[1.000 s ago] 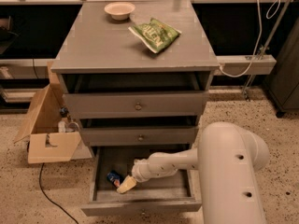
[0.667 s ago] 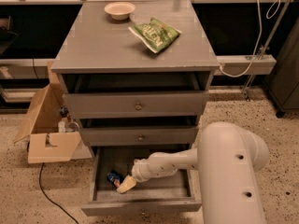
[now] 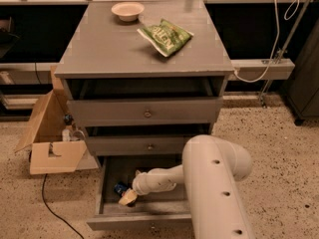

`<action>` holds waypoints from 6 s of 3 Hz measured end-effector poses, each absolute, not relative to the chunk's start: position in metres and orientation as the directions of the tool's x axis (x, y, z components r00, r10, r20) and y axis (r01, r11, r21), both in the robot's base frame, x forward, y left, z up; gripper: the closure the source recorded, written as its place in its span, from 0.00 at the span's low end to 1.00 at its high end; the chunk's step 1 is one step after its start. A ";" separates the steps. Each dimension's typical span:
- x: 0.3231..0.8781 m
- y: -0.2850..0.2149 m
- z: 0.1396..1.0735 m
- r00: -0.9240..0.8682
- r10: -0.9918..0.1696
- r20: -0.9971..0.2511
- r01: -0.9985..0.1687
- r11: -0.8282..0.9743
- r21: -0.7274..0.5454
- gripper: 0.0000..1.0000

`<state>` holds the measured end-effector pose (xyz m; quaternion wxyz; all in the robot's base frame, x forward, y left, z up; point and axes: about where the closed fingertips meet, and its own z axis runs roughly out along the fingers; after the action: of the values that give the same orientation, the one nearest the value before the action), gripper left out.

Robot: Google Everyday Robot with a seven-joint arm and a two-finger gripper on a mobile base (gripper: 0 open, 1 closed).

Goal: Pick pepsi can from bottom drawer and place on counter

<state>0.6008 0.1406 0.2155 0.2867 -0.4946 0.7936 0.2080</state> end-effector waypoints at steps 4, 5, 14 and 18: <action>0.617 0.193 0.126 -0.303 -0.709 -0.637 -0.921 0.390 0.003 0.36; 0.619 0.190 0.130 -0.273 -0.703 -0.656 -0.929 0.370 -0.010 0.67; 0.554 0.098 0.544 0.365 -0.612 -0.702 -0.930 -0.209 -0.301 1.00; 0.550 0.066 0.699 0.498 -0.600 -0.626 -0.858 -0.236 -0.456 1.00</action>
Offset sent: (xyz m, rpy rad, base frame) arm 0.0198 0.0563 -0.0817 -0.0879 -0.0544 0.0328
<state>0.5499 0.0658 0.6990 0.3966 -0.7691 0.4741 0.1625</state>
